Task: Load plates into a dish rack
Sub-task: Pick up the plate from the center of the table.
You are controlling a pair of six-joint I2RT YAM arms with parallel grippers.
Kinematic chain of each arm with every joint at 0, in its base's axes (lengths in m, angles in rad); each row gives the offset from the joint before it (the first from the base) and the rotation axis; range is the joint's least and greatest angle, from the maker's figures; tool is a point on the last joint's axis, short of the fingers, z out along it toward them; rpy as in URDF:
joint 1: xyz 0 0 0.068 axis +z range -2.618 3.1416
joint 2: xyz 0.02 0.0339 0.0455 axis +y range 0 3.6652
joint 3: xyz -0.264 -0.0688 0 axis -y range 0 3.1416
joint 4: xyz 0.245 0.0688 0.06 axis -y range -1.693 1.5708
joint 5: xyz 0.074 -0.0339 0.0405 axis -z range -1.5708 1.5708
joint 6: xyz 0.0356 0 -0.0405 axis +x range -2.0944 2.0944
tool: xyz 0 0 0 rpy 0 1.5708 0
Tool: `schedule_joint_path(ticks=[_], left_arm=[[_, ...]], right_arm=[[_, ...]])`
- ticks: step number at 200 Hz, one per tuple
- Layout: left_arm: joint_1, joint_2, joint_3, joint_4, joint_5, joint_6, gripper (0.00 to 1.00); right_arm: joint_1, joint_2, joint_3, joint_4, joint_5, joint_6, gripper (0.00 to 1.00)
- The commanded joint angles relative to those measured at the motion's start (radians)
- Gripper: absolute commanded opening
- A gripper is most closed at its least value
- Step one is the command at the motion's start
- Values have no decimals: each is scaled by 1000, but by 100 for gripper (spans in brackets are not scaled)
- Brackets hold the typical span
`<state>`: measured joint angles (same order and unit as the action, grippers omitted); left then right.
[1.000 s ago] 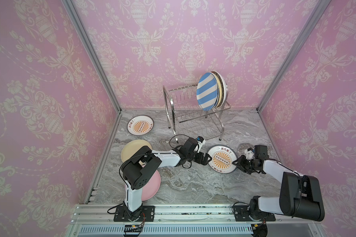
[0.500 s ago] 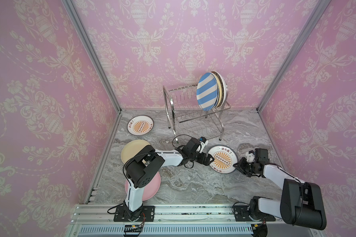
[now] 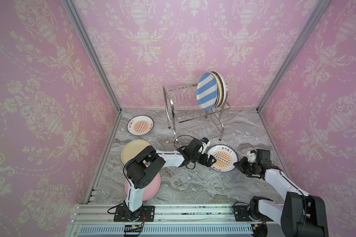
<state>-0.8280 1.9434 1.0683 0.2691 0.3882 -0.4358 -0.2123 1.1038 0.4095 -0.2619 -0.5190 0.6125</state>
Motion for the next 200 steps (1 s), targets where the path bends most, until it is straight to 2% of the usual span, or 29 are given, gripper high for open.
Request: schedule_joint_path(ticks=[1, 44, 68, 113, 163, 178, 200], left_arm=[[-8, 3, 3, 12, 11, -13, 99], [-7, -38, -14, 5, -14, 1, 99], [-7, -77, -27, -7, -39, 14, 99], [-1, -205, -43, -65, -69, 57, 99], [44, -442, -117, -112, -81, 89, 99], [58, -520, -132, -153, -52, 115, 99], [71, -648, -164, -226, -77, 139, 99]], right_arm=[[5, -55, 35, -133, 94, 3, 0], [5, -124, 126, -312, 216, -124, 0], [6, -152, 182, -352, 249, -150, 0], [25, -168, 422, -499, 267, -242, 0], [190, -130, 752, -741, 398, -355, 0], [241, -118, 869, -825, 420, -354, 0], [363, -128, 927, -904, 418, -310, 0]])
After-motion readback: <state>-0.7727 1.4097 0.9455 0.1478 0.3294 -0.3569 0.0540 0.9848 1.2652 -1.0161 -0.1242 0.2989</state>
